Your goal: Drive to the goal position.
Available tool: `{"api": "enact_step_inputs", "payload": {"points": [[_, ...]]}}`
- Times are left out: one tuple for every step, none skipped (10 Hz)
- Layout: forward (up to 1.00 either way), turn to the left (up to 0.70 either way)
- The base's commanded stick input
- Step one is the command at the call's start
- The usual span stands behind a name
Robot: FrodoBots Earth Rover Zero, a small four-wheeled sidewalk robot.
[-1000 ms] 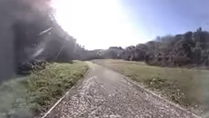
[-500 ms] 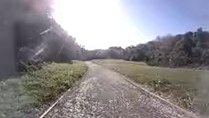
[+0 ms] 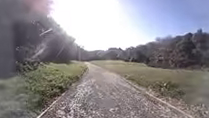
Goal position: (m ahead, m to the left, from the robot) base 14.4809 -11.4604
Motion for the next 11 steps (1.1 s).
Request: {"api": "enact_step_inputs", "payload": {"points": [[0.5,0.0],[0.5,0.0],[0.5,0.0],[0.5,0.0],[0.5,0.0],[0.5,0.0],[0.5,0.0],[0.5,0.0],[0.5,0.0],[0.5,0.0],[0.5,0.0]]}}
